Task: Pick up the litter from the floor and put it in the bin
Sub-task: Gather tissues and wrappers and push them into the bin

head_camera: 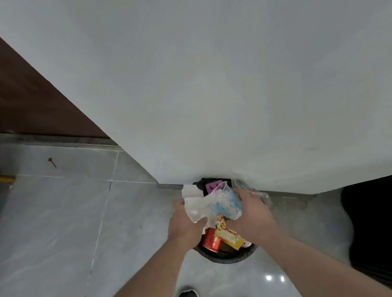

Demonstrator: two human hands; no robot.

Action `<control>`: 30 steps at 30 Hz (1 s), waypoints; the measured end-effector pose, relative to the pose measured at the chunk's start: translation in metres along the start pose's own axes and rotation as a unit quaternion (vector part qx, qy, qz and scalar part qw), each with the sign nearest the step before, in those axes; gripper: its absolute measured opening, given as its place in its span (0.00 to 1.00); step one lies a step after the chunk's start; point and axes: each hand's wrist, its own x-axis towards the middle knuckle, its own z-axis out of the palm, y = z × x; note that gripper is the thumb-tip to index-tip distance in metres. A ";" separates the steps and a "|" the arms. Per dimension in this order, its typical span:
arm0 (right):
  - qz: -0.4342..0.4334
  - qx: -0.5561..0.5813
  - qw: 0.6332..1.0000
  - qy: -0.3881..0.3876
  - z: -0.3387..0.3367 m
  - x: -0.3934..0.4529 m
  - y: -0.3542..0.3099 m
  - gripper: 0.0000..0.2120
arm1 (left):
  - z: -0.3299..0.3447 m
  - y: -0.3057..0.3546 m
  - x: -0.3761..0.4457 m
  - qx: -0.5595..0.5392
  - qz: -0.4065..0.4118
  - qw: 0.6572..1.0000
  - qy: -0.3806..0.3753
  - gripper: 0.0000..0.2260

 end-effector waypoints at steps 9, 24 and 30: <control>0.042 0.011 0.999 0.025 0.039 0.007 0.008 0.42 | -0.001 -0.022 0.013 0.122 0.000 0.992 -0.032 0.31; -0.021 0.067 0.993 0.090 0.036 -0.041 0.031 0.31 | 0.003 -0.016 -0.023 0.053 -0.027 0.998 -0.011 0.28; -0.021 0.068 0.994 0.083 0.031 -0.069 0.038 0.28 | 0.004 -0.021 -0.044 -0.006 -0.066 0.998 0.011 0.23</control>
